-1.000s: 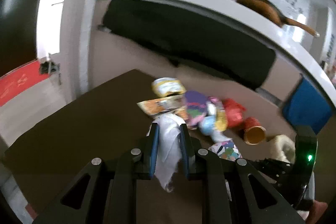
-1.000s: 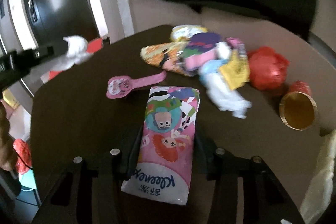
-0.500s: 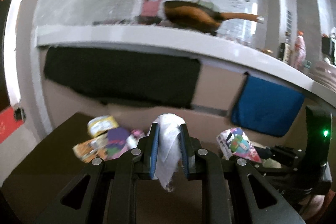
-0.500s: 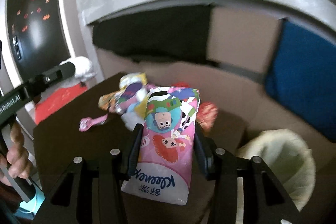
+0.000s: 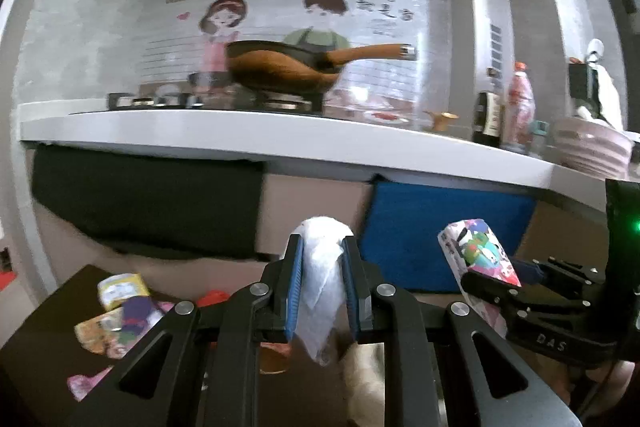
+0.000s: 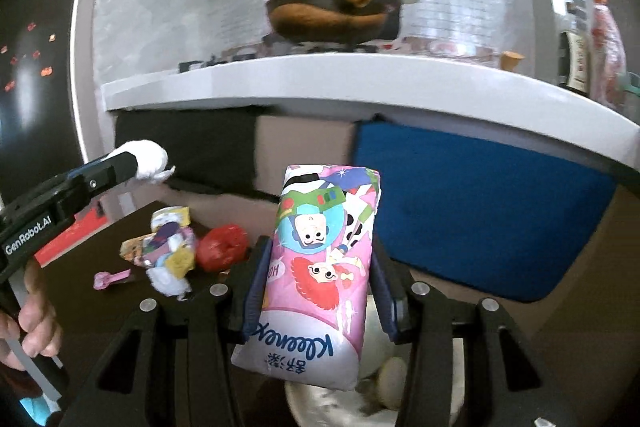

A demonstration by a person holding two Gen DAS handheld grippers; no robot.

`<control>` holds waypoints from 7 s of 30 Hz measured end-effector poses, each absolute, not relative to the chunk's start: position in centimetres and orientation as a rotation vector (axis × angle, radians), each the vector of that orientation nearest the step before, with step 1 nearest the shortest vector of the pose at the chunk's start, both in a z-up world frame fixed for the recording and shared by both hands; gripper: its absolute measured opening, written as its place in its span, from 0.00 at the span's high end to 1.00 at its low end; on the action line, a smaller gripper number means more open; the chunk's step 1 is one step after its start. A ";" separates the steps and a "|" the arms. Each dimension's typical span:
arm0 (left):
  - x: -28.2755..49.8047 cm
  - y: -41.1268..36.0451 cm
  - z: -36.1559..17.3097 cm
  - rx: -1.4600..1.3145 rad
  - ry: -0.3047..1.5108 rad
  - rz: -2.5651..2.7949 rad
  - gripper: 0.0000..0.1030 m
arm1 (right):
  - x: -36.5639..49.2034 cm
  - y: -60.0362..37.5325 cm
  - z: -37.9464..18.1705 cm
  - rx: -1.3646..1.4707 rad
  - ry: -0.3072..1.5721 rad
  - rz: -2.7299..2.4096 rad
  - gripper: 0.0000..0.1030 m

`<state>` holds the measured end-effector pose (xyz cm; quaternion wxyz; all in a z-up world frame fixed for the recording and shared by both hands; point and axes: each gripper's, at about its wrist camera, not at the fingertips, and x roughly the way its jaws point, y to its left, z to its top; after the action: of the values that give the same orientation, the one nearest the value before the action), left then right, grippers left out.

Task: Collect trash
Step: 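Carry the tissue and tissue pack over the bin and open the left tool, then grasp the pink heart-shaped candy packet with the left tool while the right tool grasps the red paper cup, then carry the packet and cup over the bin and open both tools to drop them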

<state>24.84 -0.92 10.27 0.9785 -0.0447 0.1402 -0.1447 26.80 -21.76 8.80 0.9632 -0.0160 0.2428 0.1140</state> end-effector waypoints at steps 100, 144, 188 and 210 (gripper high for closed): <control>30.2 28.1 -12.2 -0.299 0.900 0.024 0.57 | 29.7 -6.6 -7.4 -0.032 0.890 0.447 0.36; 25.5 23.1 -7.1 -0.316 0.727 -0.008 0.56 | 37.9 -5.6 -7.6 0.053 0.800 0.329 0.42; 25.0 -4.3 10.4 -0.029 0.304 -0.268 0.56 | 25.6 -25.7 8.4 0.051 0.452 0.266 0.41; 28.2 -12.4 3.6 -0.017 0.490 -0.392 0.56 | 25.4 -32.7 3.3 0.141 0.551 0.166 0.40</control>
<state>28.18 -12.41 3.64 0.9512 -0.0083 0.2409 -0.1929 25.44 -32.68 3.27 0.9565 0.0692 0.2715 0.0816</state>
